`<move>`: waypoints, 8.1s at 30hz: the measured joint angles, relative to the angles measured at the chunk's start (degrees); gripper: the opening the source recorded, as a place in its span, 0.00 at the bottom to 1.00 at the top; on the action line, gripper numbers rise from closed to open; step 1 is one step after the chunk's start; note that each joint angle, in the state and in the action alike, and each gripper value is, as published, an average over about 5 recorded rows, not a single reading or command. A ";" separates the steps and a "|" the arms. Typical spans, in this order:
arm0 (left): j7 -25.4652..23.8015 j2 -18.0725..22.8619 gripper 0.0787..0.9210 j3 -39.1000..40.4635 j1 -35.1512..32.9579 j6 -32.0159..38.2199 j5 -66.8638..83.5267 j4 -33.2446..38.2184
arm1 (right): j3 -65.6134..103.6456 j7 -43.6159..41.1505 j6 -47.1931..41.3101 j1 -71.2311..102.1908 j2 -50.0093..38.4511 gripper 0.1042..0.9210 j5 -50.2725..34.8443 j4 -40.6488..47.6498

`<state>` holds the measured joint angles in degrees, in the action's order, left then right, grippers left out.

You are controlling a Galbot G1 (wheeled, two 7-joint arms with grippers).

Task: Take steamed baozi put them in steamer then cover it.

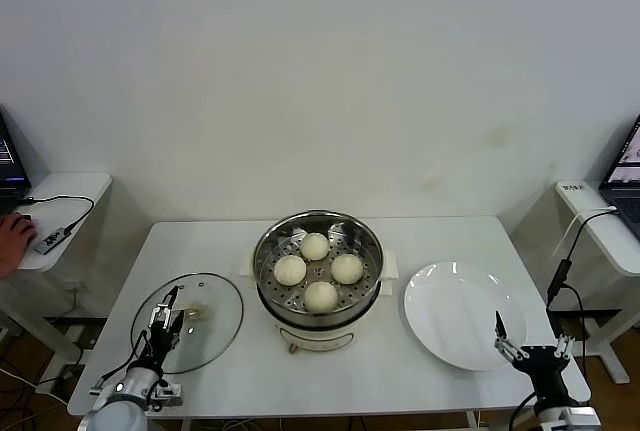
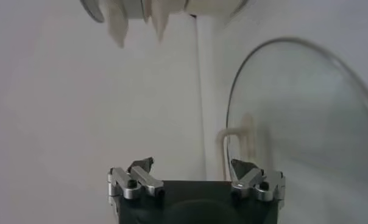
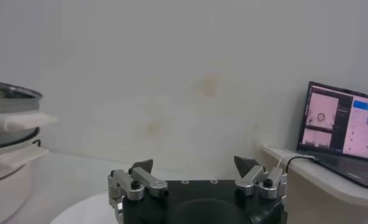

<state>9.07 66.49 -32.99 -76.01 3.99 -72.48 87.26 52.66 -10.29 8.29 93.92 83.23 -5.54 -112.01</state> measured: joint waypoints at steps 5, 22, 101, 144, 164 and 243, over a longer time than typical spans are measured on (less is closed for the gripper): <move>-0.42 -0.16 0.88 0.81 2.47 -0.16 -0.38 -2.26 | -0.03 -0.11 0.03 0.00 0.32 0.88 0.47 0.54; -2.76 -0.52 0.67 2.56 6.89 -0.29 0.95 -6.31 | -1.29 -0.39 0.04 -0.68 1.25 0.88 1.73 2.30; -26.80 7.10 0.08 29.59 19.99 -30.38 -5.90 22.99 | -7.71 5.50 -1.46 -0.52 6.51 0.88 18.69 1.90; -31.83 17.89 0.08 35.17 23.73 -31.76 -16.61 14.64 | -9.20 5.81 -0.44 -0.67 7.04 0.88 22.19 4.06; -30.99 18.10 0.10 33.96 22.39 -31.45 -16.02 14.49 | -9.77 5.52 -0.33 -0.64 6.94 0.88 22.41 4.17; 3.05 12.80 0.88 -0.06 -32.64 7.76 80.56 31.36 | -16.30 0.84 2.56 11.31 -6.53 0.88 0.09 -2.24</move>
<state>12.12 79.29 -33.05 -108.65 11.76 8.09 118.62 36.37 -9.45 10.85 105.22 76.70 -5.45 -114.24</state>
